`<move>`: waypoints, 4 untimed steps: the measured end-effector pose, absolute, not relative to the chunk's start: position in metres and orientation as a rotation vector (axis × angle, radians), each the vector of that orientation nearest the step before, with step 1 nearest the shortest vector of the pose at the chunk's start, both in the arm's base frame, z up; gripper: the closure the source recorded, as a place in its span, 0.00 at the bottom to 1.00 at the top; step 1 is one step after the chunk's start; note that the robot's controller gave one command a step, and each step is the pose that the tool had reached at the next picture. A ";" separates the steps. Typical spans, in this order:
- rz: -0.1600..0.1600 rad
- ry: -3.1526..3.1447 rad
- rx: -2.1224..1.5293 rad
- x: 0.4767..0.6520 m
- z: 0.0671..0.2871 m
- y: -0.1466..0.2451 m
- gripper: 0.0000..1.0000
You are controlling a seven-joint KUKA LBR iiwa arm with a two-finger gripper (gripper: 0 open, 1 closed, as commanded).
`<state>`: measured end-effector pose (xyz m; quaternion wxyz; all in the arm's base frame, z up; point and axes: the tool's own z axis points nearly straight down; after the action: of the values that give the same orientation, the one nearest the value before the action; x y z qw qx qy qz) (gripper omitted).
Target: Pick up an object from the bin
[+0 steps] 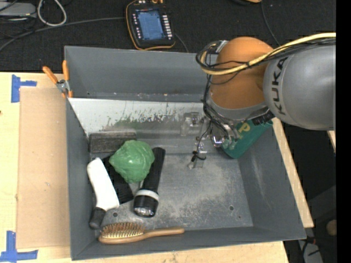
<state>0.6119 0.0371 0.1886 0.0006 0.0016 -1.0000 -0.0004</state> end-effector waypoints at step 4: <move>-0.002 -2.932 1.141 0.581 0.069 0.152 0.00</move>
Offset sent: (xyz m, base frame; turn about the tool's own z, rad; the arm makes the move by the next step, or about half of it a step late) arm -0.0229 0.0916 -0.0593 -0.2931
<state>0.5810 0.1522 0.0692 -0.0024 0.3625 -0.9320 -0.0007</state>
